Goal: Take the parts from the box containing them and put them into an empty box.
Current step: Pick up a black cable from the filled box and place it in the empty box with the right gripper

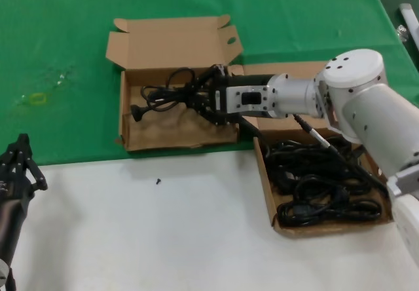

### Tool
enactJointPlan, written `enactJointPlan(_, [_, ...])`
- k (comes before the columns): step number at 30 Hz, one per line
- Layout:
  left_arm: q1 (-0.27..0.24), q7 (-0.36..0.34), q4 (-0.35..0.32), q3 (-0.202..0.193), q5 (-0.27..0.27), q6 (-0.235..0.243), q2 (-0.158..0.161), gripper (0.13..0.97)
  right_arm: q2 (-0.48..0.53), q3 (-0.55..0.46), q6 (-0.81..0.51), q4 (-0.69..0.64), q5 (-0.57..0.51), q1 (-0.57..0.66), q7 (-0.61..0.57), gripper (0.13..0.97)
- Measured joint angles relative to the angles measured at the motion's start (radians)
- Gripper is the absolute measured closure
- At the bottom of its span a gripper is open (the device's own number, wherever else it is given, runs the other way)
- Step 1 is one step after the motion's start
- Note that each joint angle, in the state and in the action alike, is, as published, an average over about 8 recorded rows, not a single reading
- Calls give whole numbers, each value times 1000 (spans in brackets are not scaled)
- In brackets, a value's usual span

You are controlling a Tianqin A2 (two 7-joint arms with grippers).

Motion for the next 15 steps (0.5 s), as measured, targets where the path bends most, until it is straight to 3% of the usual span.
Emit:
enactJointPlan(8, [0, 0, 0, 0, 0, 0, 0, 955, -43, 56, 26, -158, 34, 48, -154, 872])
enactJointPlan(15, [0, 0, 0, 0, 0, 0, 0, 955, -57, 79, 28, -200, 40, 58, -201, 804])
